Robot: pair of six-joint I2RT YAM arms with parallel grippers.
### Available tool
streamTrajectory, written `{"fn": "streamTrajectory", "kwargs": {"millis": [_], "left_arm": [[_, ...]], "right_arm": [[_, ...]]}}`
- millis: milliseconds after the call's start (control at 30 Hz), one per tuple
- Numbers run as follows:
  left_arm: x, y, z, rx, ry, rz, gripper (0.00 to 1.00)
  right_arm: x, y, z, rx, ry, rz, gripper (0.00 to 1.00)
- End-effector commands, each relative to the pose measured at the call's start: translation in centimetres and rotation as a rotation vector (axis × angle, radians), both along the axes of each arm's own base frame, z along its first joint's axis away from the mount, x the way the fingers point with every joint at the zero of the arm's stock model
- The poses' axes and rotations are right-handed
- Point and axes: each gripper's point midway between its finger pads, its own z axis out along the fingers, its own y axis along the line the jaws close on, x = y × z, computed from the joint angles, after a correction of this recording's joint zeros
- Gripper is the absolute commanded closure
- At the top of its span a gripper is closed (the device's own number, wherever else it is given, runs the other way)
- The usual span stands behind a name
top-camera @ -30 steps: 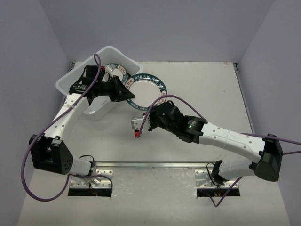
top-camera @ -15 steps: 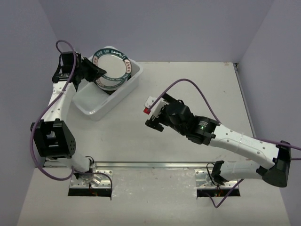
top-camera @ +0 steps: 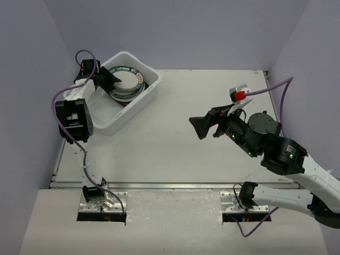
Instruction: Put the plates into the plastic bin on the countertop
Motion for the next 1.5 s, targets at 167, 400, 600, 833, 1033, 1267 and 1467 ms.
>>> {"fn": "streamTrajectory", "kwargs": {"millis": [167,400,600,833,1033,1267,1467], "left_arm": [[-1.8,0.2,0.9,0.129,0.03,-0.004,0.0],[-4.1,2.4,2.3,0.242,0.108,0.06,0.0],[-6.7,3.5,6.5,0.307,0.071,0.104,0.0],[-8.5,3.1,11.2,0.354,0.008,0.045,0.0],[-13.9,2.0,17.7,0.463,-0.135,0.009,0.0],[-21.7,0.5,22.8,0.627,-0.302,0.005,0.0],[-27.6,-1.7,24.1,0.725,-0.481,-0.056,0.0]], "right_arm": [[0.1,0.4,-0.9,0.026,0.097,-0.033,0.01],[0.7,1.9,-1.4,-0.016,0.099,-0.009,0.01],[1.7,1.7,-2.8,-0.056,0.122,-0.061,0.01],[4.0,1.1,-7.4,-0.102,0.396,-0.06,0.01],[7.8,-2.2,-5.6,-0.232,0.268,-0.228,0.01],[8.6,-7.6,-1.7,-0.333,0.178,-0.443,0.01],[6.2,-9.9,-3.6,-0.348,0.196,-0.452,0.01]]}}
